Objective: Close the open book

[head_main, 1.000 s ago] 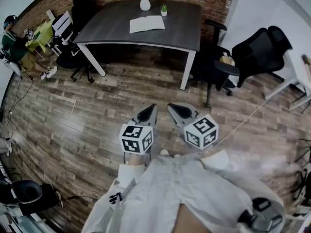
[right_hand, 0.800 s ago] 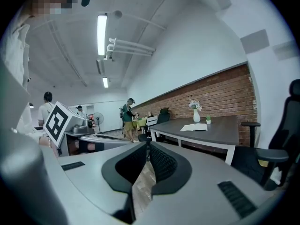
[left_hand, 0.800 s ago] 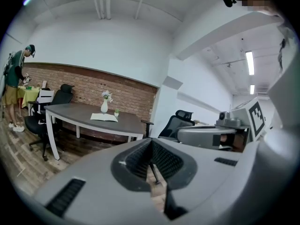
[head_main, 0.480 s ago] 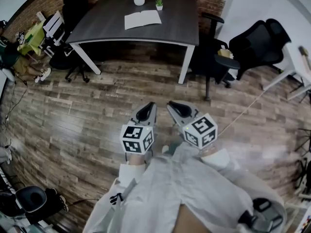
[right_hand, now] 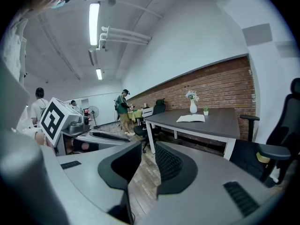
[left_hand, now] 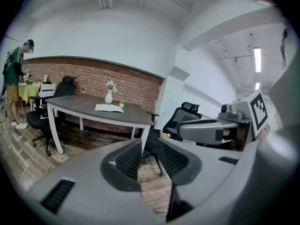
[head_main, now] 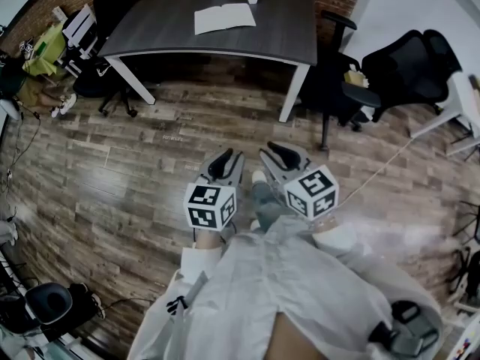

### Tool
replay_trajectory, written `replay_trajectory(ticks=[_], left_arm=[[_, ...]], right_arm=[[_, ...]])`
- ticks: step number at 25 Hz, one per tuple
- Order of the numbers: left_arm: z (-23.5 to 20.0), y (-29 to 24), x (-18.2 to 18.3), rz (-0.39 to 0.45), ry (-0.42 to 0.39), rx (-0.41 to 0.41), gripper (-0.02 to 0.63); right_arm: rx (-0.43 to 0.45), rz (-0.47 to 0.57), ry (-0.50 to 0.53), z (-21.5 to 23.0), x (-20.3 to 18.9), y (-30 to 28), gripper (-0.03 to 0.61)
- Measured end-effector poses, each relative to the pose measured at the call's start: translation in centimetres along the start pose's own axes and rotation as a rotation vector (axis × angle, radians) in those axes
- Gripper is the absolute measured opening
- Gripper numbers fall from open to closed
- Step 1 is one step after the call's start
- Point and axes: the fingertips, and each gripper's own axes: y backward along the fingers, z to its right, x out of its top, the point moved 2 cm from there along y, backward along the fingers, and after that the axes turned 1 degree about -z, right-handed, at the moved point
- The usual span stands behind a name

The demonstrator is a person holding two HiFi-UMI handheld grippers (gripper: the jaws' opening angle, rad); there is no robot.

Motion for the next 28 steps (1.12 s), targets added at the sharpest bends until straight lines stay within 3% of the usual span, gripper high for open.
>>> replay_trajectory(ticks=[18,28], left_arm=[[-11.0,-12.1,10.7,-0.009,-0.017,0.095,0.089],[-13.8,-16.3,12.3,-0.025,0.022,0.117,0.089]], right_arm=[[0.091,0.007,-0.001,12.6,8.6,-14.2,0.092],[0.118,-0.012,-0.001,17.1,9.6,-17.3,0.092]])
